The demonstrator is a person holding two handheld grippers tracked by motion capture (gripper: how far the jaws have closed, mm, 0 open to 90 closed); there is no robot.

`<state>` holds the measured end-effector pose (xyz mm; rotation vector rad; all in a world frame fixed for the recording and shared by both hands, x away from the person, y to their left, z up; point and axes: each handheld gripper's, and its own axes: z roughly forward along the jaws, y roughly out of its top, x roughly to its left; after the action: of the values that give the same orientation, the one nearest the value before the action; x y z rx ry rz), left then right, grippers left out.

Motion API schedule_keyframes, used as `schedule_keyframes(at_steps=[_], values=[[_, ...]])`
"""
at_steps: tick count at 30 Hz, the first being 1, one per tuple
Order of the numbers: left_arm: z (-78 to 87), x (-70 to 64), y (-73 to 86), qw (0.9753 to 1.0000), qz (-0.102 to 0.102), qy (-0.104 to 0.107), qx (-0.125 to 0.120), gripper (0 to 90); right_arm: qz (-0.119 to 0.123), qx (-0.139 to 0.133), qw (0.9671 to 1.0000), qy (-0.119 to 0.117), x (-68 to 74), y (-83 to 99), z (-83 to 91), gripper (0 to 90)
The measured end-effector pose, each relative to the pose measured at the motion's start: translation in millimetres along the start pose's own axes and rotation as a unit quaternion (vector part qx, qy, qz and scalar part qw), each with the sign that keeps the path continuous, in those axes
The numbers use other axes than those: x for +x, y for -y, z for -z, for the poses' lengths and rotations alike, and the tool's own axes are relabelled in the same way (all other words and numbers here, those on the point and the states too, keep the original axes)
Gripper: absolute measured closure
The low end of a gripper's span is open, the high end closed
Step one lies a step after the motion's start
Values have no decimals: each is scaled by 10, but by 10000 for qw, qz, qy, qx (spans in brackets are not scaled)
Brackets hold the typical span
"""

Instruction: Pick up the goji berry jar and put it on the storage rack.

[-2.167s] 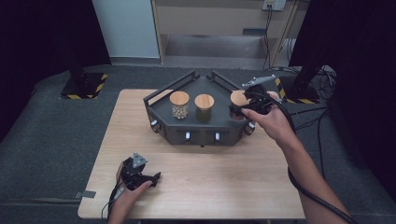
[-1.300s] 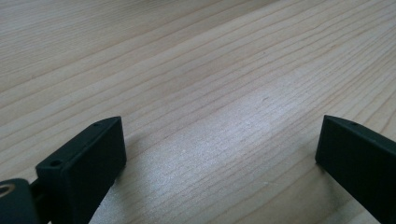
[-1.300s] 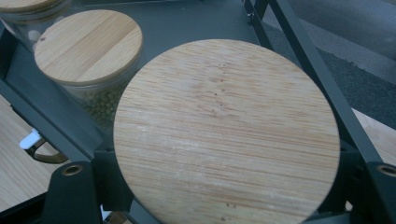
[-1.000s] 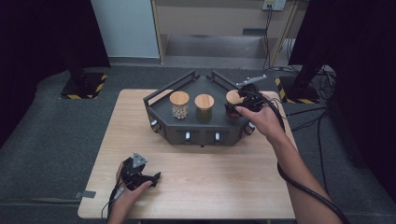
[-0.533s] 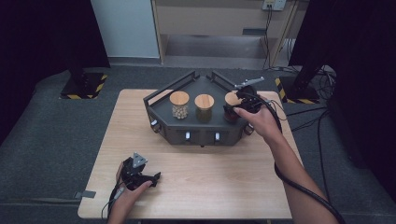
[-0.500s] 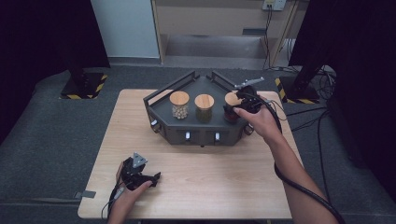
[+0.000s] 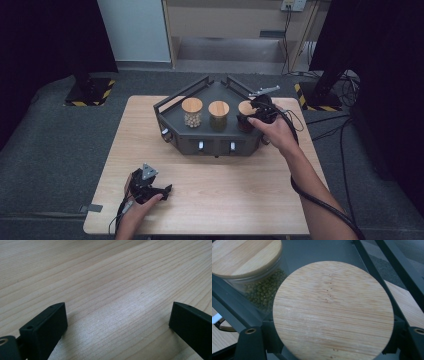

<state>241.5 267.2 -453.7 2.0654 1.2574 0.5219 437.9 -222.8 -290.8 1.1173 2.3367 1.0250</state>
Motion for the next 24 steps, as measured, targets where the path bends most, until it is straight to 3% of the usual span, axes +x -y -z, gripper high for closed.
schedule_keyframes(at_steps=[24], values=[[0, 1, 0, 10000, 1, 3, 1, 5, 35, -211, 9998, -24, -16, 140, -27, 258]])
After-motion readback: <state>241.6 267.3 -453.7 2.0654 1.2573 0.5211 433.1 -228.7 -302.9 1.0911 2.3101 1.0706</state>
